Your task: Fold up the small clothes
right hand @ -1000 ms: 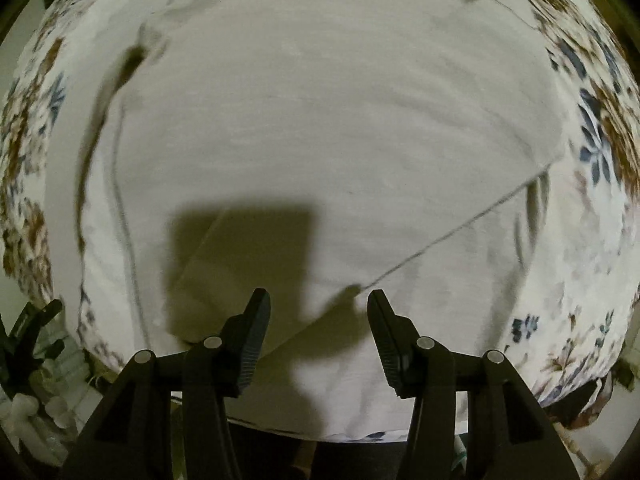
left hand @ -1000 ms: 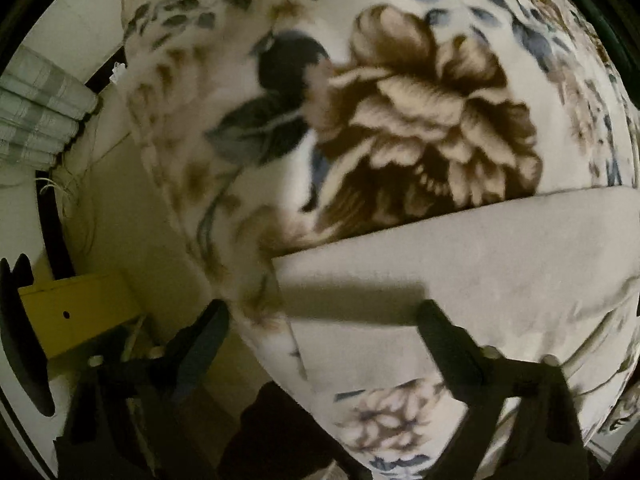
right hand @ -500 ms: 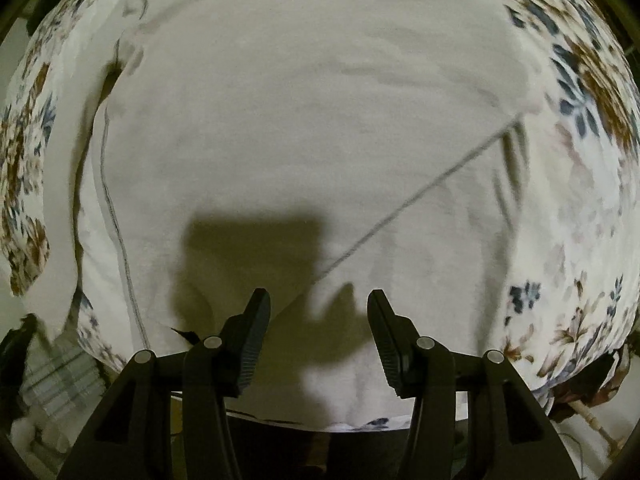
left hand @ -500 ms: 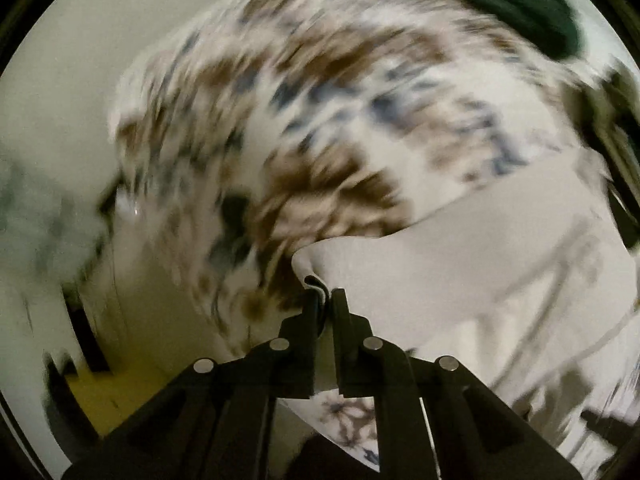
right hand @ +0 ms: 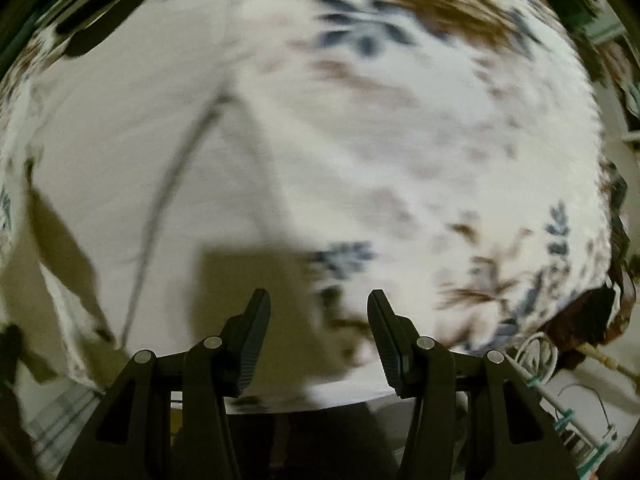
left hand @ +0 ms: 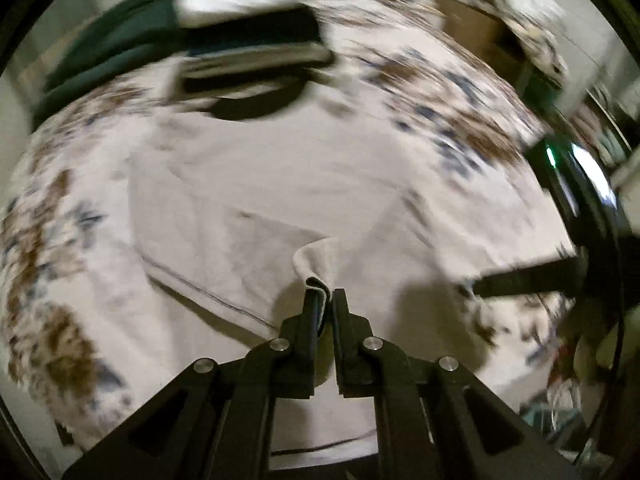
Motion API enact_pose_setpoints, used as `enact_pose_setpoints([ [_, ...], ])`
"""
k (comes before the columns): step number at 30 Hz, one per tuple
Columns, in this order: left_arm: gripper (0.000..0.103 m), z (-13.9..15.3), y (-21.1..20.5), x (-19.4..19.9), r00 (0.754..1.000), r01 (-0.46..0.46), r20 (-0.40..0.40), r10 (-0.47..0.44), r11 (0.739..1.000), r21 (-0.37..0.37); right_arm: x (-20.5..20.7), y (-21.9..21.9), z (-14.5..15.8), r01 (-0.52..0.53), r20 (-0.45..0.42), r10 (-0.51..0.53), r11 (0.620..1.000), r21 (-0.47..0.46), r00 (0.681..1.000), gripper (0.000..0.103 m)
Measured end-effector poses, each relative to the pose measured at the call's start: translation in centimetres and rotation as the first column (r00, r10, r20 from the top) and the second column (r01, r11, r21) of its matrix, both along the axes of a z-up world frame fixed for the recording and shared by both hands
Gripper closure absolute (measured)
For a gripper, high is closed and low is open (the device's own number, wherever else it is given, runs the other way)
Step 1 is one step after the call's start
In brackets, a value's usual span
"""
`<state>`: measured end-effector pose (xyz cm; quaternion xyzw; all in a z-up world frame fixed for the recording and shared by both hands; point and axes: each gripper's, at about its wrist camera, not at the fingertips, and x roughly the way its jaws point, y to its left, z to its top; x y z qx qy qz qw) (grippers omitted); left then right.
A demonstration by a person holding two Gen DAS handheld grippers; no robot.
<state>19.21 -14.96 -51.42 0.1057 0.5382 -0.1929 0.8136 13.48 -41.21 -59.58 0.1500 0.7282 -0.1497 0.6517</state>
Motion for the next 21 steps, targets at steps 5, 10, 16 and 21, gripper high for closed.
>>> enact_pose_setpoints([
  [5,0.094,-3.8,-4.1,-1.2,0.996,0.06,-0.076,-0.056,0.996,0.061,-2.1,-2.9,-1.8,0.06,-0.028,-0.06,0.998,-0.005,0.998,0.05],
  [10,0.072,-4.3,-0.7,0.7,0.992,-0.057,-0.111,0.061,0.998,0.037,-3.3,-3.6,-3.9,0.072,-0.02,-0.07,0.992,0.103,0.997,0.05],
  [16,0.035,-3.4,7.5,2.4,0.951,-0.27,-0.146,0.273,0.962,0.042,-4.6,-3.8,-7.2,0.083,-0.039,-0.075,0.949,0.305,0.996,0.042],
  [21,0.035,-7.2,15.8,1.0,0.852,-0.41,-0.31,0.421,0.906,0.104,-5.1,-2.9,-8.8,0.053,-0.07,-0.03,0.934,0.354,0.997,0.042],
])
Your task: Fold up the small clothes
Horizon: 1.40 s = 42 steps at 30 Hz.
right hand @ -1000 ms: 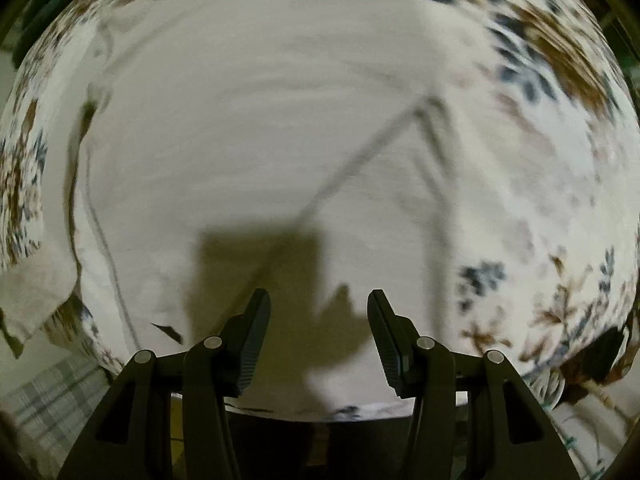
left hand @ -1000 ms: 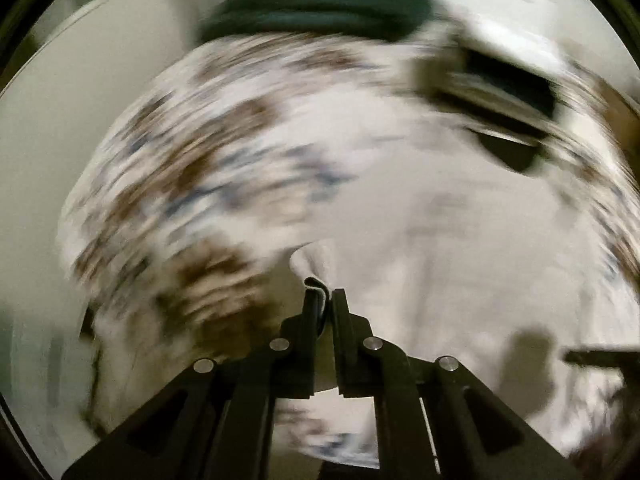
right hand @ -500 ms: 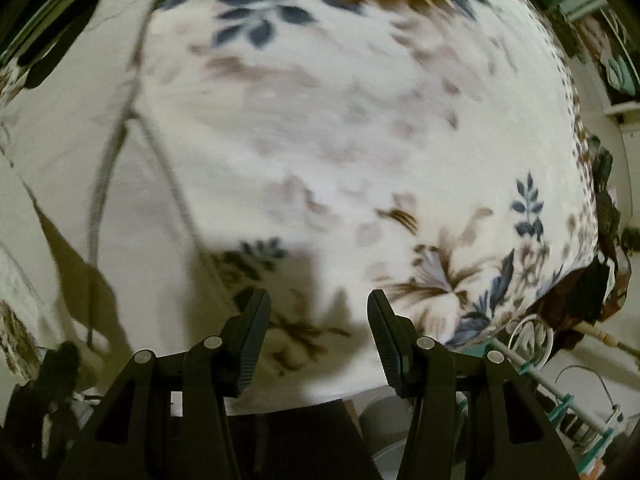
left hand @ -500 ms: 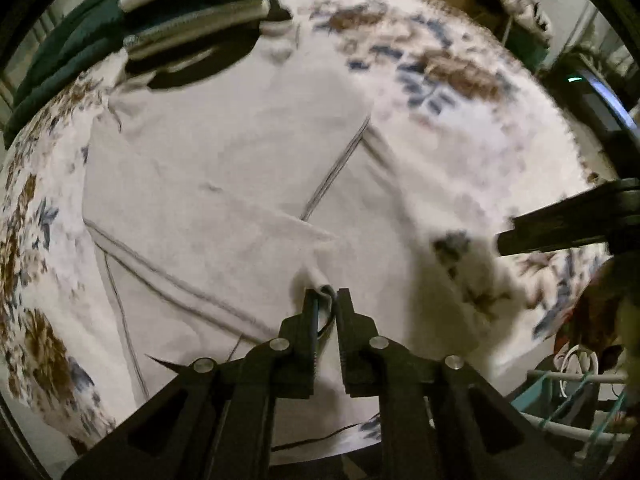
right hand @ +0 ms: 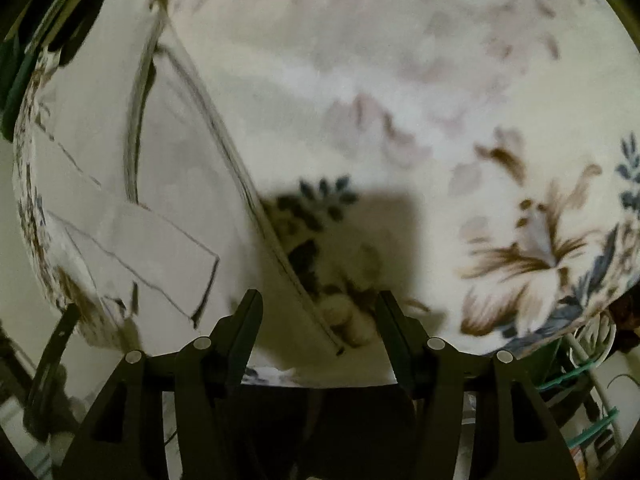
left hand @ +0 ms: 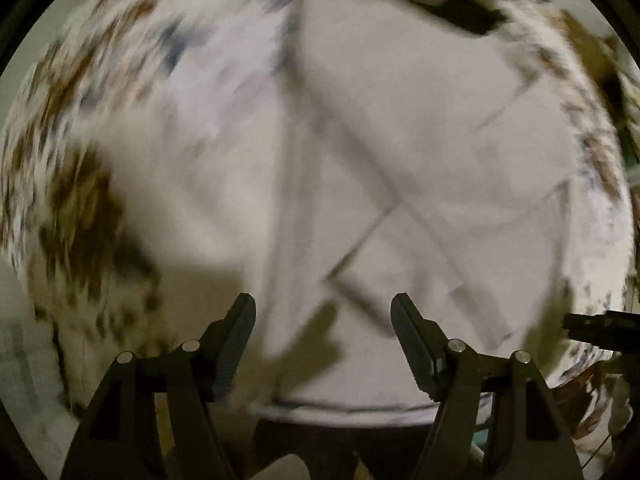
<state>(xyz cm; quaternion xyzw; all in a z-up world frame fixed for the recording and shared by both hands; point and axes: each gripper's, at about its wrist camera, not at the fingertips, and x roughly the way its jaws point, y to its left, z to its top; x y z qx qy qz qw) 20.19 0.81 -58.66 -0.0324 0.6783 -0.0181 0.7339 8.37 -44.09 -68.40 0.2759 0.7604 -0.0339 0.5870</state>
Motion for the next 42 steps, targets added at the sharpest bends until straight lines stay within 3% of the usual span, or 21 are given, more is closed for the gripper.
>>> enact_pose_setpoints([
  [4,0.035,-3.6,3.6,-2.0,0.984,-0.099,-0.152,0.088,0.993,-0.066,-0.5,1.1,-1.0,-0.013,-0.021,0.015,0.998,0.056,1.0,0.042],
  [8,0.035,-5.9,3.3,-3.6,0.967,-0.109,-0.241,0.078,0.987,-0.121,-0.2,2.8,-0.9,-0.02,-0.046,0.023,0.997,0.069,0.999,0.042],
  [12,0.04,-5.6,1.9,-4.4,0.981,-0.058,-0.192,0.038,0.993,-0.101,0.0,3.2,-0.9,-0.018,-0.044,0.021,0.998,0.061,0.999,0.042],
  [13,0.058,-5.4,1.7,-4.5,0.983,-0.056,-0.18,0.037,0.994,-0.099,-0.1,3.2,-0.8,-0.012,-0.044,0.015,0.998,0.064,0.999,0.042],
  [14,0.069,-5.2,1.6,-4.6,0.985,-0.049,-0.169,0.034,0.995,-0.085,-0.2,3.1,-0.7,-0.007,-0.044,0.01,0.998,0.068,0.999,0.042],
  [15,0.089,-5.0,1.3,-4.6,0.986,-0.044,-0.163,0.03,0.996,-0.08,-0.3,3.3,-0.7,-0.005,-0.046,0.008,0.998,0.07,0.999,0.042],
  [16,0.098,-4.8,1.3,-4.8,0.987,-0.044,-0.159,0.029,0.995,-0.088,-0.5,3.0,-0.5,-0.007,-0.044,0.01,0.997,0.072,0.999,0.042],
  [18,0.099,-4.3,1.3,-5.1,0.988,-0.05,-0.152,0.032,0.992,-0.116,-1.0,3.5,-0.6,-0.014,-0.038,0.016,0.998,0.067,0.999,0.047],
  [21,0.1,-3.6,1.7,-5.2,0.987,-0.058,-0.154,0.036,0.988,-0.143,-1.3,4.6,-0.5,-0.025,-0.038,0.028,0.998,0.062,0.999,0.075],
  [22,0.1,-3.4,1.9,-5.3,0.987,-0.067,-0.154,0.043,0.986,-0.154,-1.4,4.9,-0.5,-0.018,-0.037,0.02,0.998,0.066,0.999,0.094],
  [23,0.1,-3.0,2.1,-5.3,0.987,-0.077,-0.153,0.052,0.984,-0.163,-1.4,5.0,-0.2,0.003,-0.032,0.0,0.997,0.078,0.999,0.097],
  [29,0.101,0.7,3.0,-2.0,0.983,-0.163,-0.122,0.137,0.958,-0.237,-0.5,6.5,3.0,0.096,0.023,-0.101,0.982,0.165,0.995,0.098],
  [35,0.101,5.2,3.0,3.3,0.979,-0.2,-0.031,0.2,0.929,-0.313,4.2,6.0,7.4,0.164,0.092,-0.196,0.948,0.274,0.976,0.098],
  [42,0.099,4.4,2.9,13.7,0.962,-0.216,0.092,0.258,0.92,-0.326,14.3,2.6,8.7,0.271,0.188,-0.329,0.921,0.279,0.926,0.096],
])
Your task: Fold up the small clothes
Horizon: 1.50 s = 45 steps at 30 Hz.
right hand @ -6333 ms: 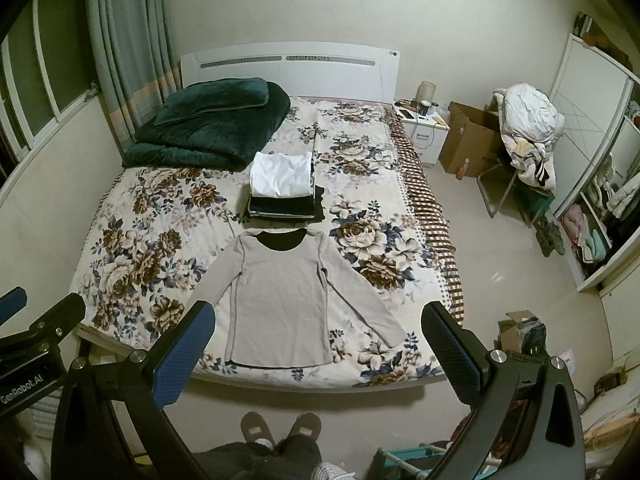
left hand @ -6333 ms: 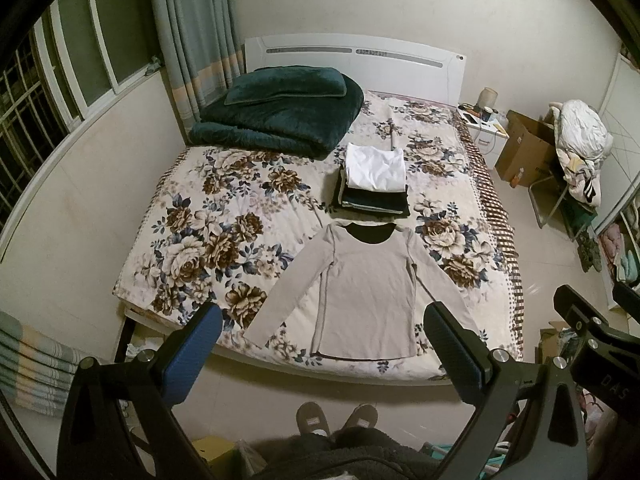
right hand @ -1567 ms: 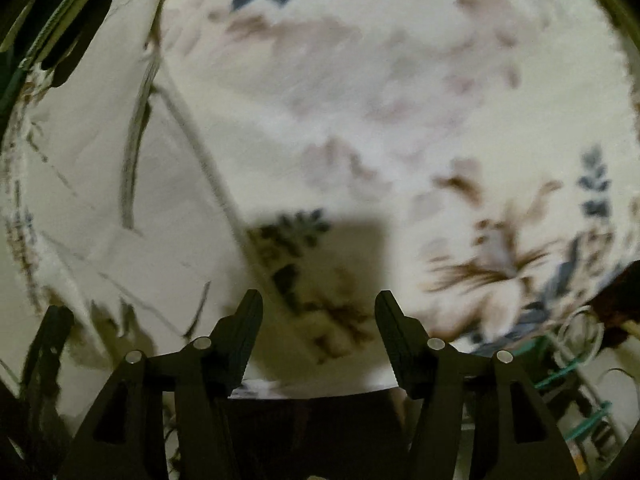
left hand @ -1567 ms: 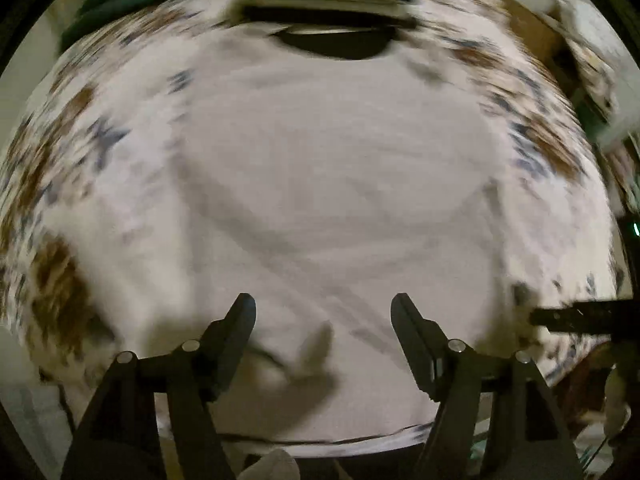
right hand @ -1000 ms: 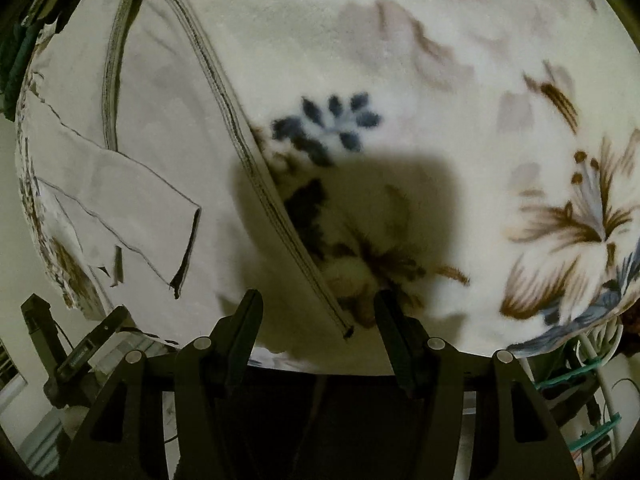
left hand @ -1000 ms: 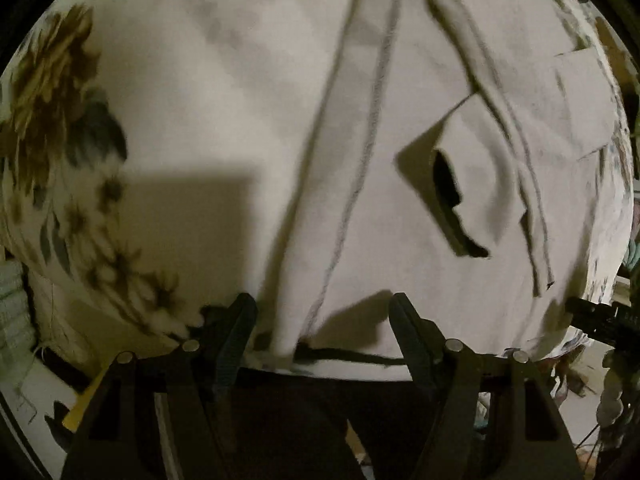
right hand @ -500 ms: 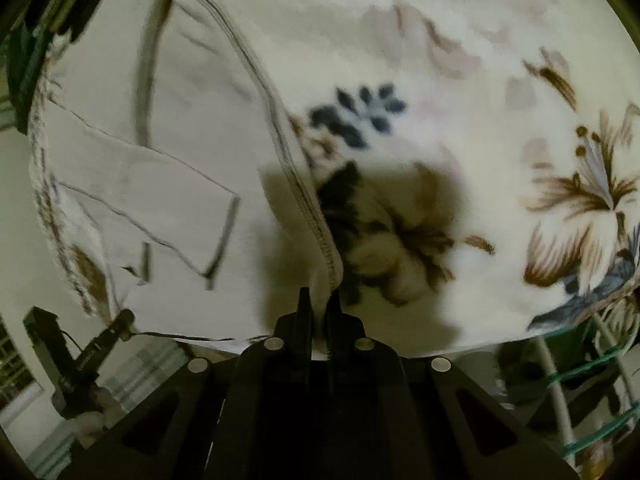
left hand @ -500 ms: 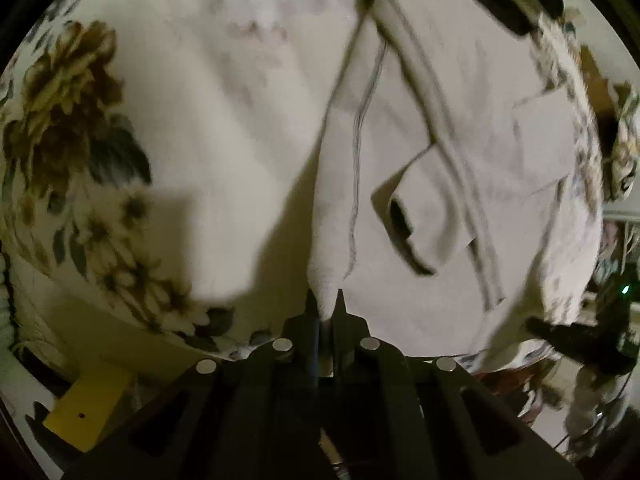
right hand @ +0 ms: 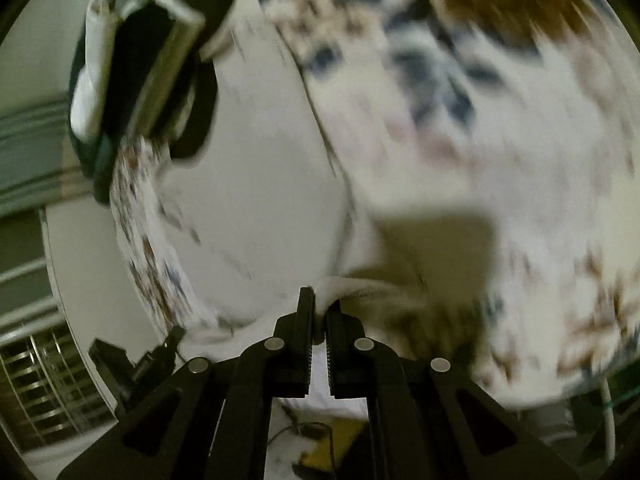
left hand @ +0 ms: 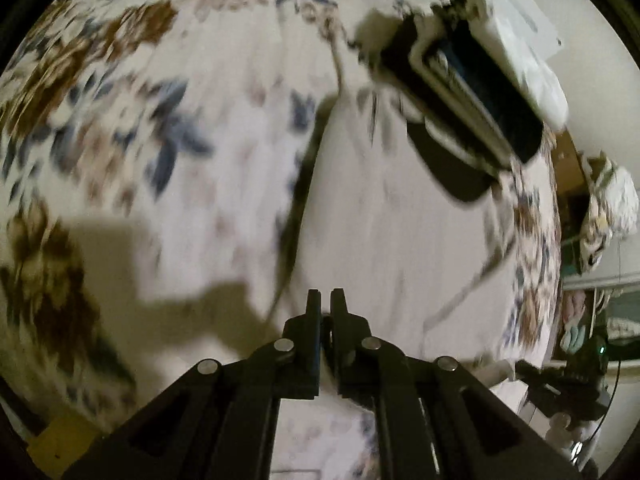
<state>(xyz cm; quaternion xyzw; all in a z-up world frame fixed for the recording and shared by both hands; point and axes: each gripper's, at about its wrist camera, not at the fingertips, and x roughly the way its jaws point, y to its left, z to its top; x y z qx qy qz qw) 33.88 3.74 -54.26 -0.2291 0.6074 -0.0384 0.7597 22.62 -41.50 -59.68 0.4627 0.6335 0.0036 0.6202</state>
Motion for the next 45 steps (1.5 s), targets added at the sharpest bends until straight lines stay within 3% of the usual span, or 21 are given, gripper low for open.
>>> enact_pose_setpoints([
  [1,0.099,0.1,0.7,0.9,1.0,-0.021,0.007,0.021,1.0,-0.021,1.0,-0.3,-0.1,0.013,0.0,-0.013,1.0,-0.005,1.0,0.092],
  [3,0.095,-0.1,2.0,1.7,0.998,-0.067,0.004,0.067,0.996,-0.064,2.0,-0.8,0.1,0.007,0.013,-0.006,1.0,-0.023,1.0,0.073],
  [4,0.09,-0.2,2.7,1.7,0.996,-0.087,0.001,0.087,0.993,-0.079,2.2,-0.7,0.6,-0.014,0.032,0.016,0.998,-0.065,0.999,0.058],
  [5,0.086,-0.3,3.3,1.5,0.995,-0.098,0.003,0.099,0.991,-0.086,2.2,-0.8,1.0,-0.031,0.042,0.035,0.995,-0.092,0.999,0.051],
  [6,0.071,-0.4,3.4,1.1,0.995,-0.102,0.003,0.102,0.992,-0.076,2.0,-1.0,1.4,-0.065,0.047,0.072,0.989,-0.133,0.996,0.051],
  [7,0.061,-0.7,3.6,0.5,0.995,-0.099,0.006,0.099,0.993,-0.064,1.9,-0.7,1.5,-0.094,0.045,0.103,0.982,-0.162,0.994,0.051],
  [8,0.059,-1.1,3.6,0.0,0.996,-0.086,0.009,0.087,0.995,-0.056,1.7,-0.8,1.5,-0.117,0.044,0.127,0.976,-0.182,0.991,0.051],
  [15,0.059,-5.1,0.3,-0.1,0.997,0.064,-0.05,-0.06,0.995,0.074,1.6,1.2,-0.2,-0.253,0.063,0.282,0.924,-0.288,0.957,0.051],
  [18,0.061,-5.8,-1.3,0.7,0.995,0.101,-0.023,-0.099,0.989,0.11,3.2,2.8,-0.8,-0.282,0.08,0.319,0.911,-0.302,0.944,0.051],
  [19,0.07,-5.8,-1.6,0.9,0.995,0.104,-0.006,-0.104,0.988,0.117,3.7,3.3,-0.8,-0.281,0.087,0.321,0.909,-0.309,0.943,0.055],
  [20,0.082,-5.6,-1.9,1.1,0.994,0.108,0.014,-0.111,0.987,0.121,4.0,3.7,-0.6,-0.281,0.1,0.327,0.906,-0.315,0.94,0.07],
  [21,0.094,-5.4,-2.1,1.2,0.993,0.112,0.024,-0.116,0.986,0.127,4.5,4.2,-0.4,-0.295,0.104,0.344,0.898,-0.325,0.933,0.078],
  [23,0.095,-4.8,-2.1,1.4,0.992,0.109,0.052,-0.118,0.984,0.139,4.6,4.2,0.4,-0.3,0.12,0.36,0.887,-0.352,0.925,0.097],
  [26,0.096,-3.7,-1.6,1.3,0.991,0.101,0.072,-0.112,0.985,0.14,5.0,3.8,1.8,-0.272,0.143,0.347,0.884,-0.381,0.927,0.103],
  [30,0.094,-2.8,-0.8,1.1,0.991,0.101,0.07,-0.112,0.986,0.133,5.7,2.1,3.7,-0.226,0.172,0.311,0.895,-0.385,0.935,0.103],
  [34,0.091,-4.3,-0.4,1.3,0.993,0.114,-0.019,-0.112,0.988,0.101,6.3,1.5,3.5,-0.284,0.131,0.346,0.893,-0.348,0.929,0.099],
  [36,0.09,-4.1,0.1,0.7,0.995,0.097,-0.02,-0.095,0.992,0.078,6.2,1.7,3.1,-0.32,0.12,0.375,0.889,-0.328,0.919,0.083],
  [37,0.089,-3.9,0.3,0.5,0.996,0.088,-0.013,-0.087,0.994,0.066,6.0,1.9,2.8,-0.335,0.115,0.389,0.884,-0.325,0.914,0.068],
  [38,0.088,-3.7,0.5,0.2,0.997,0.078,-0.007,-0.078,0.995,0.064,5.8,2.2,2.6,-0.348,0.112,0.4,0.881,-0.321,0.91,0.063],
  [43,0.086,-3.7,0.2,0.0,0.996,0.085,0.006,-0.086,0.993,0.079,4.9,4.2,0.9,-0.433,0.077,0.476,0.846,-0.311,0.876,0.063],
  [45,0.088,-3.8,-0.3,0.3,0.995,0.095,0.023,-0.097,0.99,0.105,4.6,4.9,0.6,-0.435,0.076,0.486,0.833,-0.342,0.87,0.067],
])
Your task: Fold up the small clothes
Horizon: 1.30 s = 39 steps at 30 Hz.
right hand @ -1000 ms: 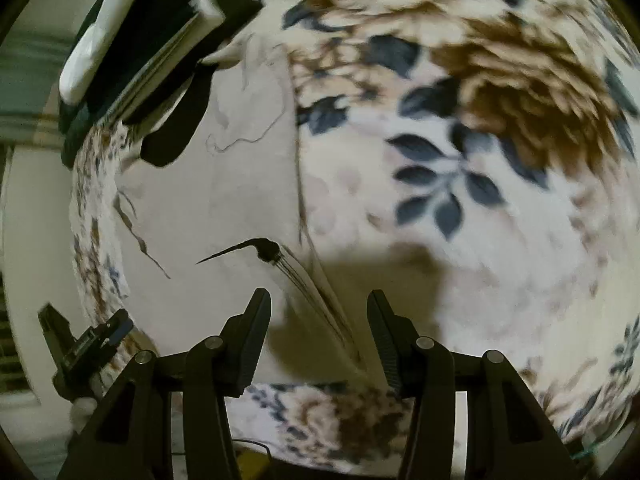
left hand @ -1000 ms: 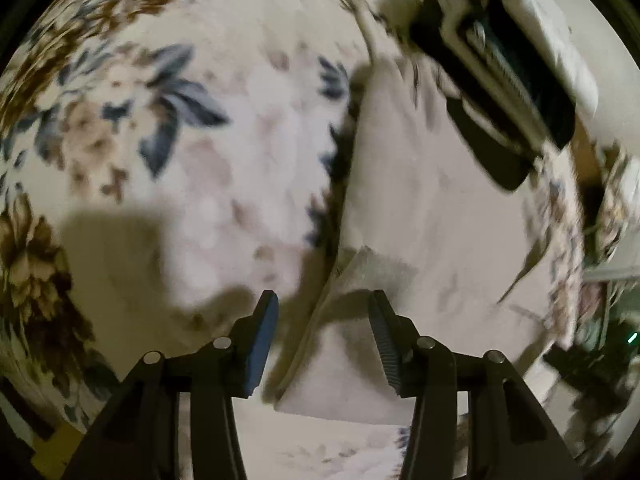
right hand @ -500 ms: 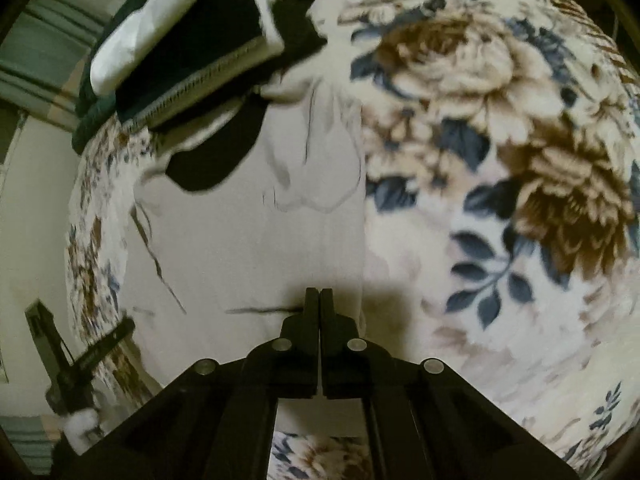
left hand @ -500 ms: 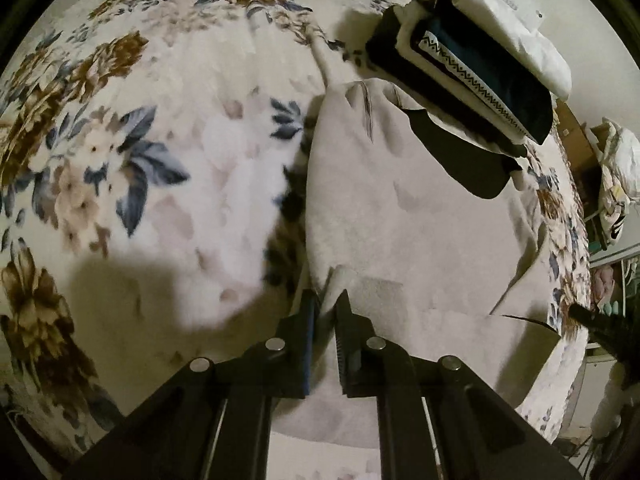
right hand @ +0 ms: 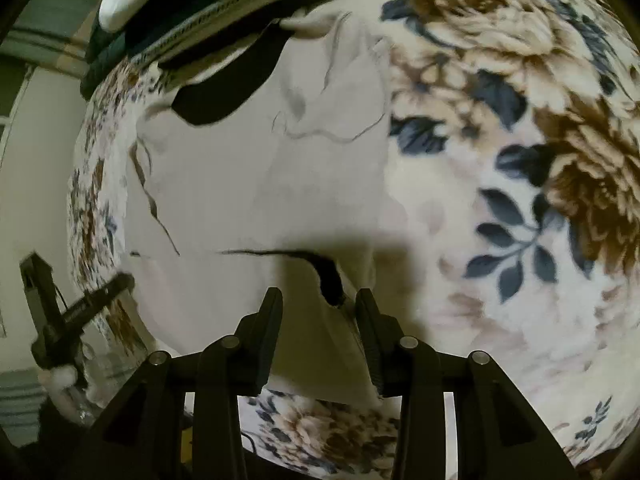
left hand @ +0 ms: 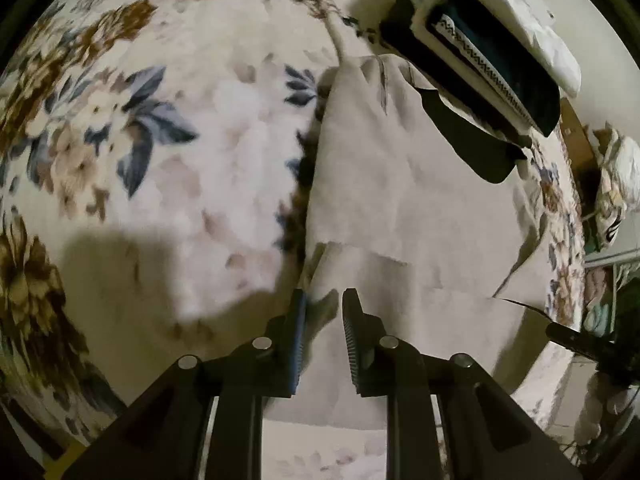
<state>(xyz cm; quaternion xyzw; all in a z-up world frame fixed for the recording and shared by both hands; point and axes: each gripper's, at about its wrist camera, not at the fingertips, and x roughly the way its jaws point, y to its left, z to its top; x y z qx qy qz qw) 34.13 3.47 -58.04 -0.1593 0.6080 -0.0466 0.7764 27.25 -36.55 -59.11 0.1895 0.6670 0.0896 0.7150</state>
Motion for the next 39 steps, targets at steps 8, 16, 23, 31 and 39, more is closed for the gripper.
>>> enact_pose_setpoints([
  [8,0.102,2.1,-0.5,0.6,0.994,0.003,0.105,-0.007,0.999,0.044,-0.2,0.2,2.0,0.046,0.088,-0.041,0.997,-0.056,0.995,0.1],
  [16,0.102,3.9,1.0,1.5,0.987,-0.059,0.152,0.054,0.998,0.03,1.1,-2.0,3.6,0.119,0.125,-0.112,0.991,-0.054,0.986,0.1],
  [23,0.102,2.2,1.0,4.5,0.989,-0.057,0.138,0.05,0.997,0.043,3.2,-3.0,3.1,0.152,0.118,-0.144,0.986,-0.066,0.983,0.1],
  [31,0.099,0.2,-0.3,6.6,1.0,-0.013,0.03,0.009,0.992,0.125,6.1,-4.2,-1.1,0.179,-0.04,-0.181,0.983,-0.041,0.983,0.088],
  [39,0.012,3.7,-2.2,10.9,0.994,0.012,0.103,-0.034,0.979,0.203,10.3,-3.8,2.4,0.184,0.048,-0.182,0.983,-0.02,0.982,0.04],
])
